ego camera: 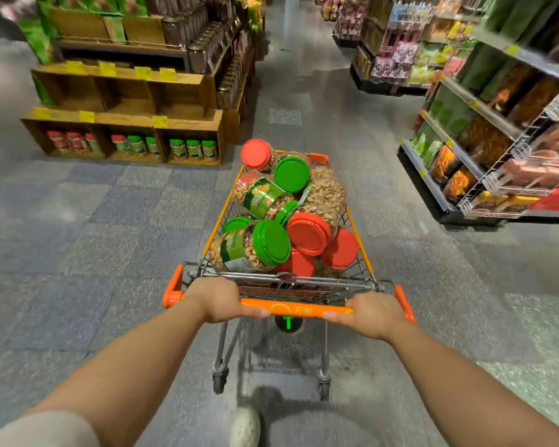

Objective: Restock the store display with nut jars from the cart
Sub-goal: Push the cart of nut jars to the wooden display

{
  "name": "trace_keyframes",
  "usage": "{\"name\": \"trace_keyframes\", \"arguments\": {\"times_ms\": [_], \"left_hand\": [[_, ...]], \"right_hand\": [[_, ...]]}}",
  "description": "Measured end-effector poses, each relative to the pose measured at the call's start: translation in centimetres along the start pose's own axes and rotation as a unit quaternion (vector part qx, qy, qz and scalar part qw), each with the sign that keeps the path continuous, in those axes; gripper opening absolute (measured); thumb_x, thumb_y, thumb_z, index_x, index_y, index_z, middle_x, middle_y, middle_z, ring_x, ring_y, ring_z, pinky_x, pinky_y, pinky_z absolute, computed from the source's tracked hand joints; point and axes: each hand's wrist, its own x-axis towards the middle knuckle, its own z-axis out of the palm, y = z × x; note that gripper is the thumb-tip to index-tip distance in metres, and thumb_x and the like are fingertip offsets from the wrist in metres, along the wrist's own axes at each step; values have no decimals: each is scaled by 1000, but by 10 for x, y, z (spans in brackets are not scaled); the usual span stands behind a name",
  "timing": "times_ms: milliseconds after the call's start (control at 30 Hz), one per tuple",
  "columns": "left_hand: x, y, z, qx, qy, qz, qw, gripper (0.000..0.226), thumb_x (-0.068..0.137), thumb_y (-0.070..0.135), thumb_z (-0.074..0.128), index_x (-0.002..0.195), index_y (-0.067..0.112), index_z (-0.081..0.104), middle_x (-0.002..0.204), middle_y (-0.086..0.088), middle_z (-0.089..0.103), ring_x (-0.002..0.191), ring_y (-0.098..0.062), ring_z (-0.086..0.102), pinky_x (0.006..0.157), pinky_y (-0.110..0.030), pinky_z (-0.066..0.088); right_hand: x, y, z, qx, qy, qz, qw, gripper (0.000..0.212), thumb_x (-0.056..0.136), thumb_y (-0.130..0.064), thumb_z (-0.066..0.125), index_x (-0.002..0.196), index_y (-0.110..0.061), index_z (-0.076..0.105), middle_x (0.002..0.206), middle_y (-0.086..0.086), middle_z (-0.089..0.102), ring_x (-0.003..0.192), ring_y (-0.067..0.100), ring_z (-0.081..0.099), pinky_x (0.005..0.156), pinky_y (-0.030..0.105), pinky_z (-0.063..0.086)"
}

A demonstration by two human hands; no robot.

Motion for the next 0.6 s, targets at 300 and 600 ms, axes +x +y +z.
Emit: {"name": "trace_keyframes", "arguments": {"times_ms": [300,600], "left_hand": [[197,-101,-114,14,-6,5,1000,90,56,110,22,53,21,36,58,3,44,56,-17,44,57,-33,35],[379,-174,-221,7,-3,-13,1000,89,55,109,21,55,22,34,58,3,42,55,-17,41,54,-33,31]], "right_hand": [[213,27,-104,1,-9,0,1000,70,78,-94,26,61,-28,41,66,-5,50,62,13,46,54,34,31],[416,73,-202,3,22,-6,1000,81,62,-100,11,61,-24,39,62,-5,50,59,12,49,58,33,39]]}}
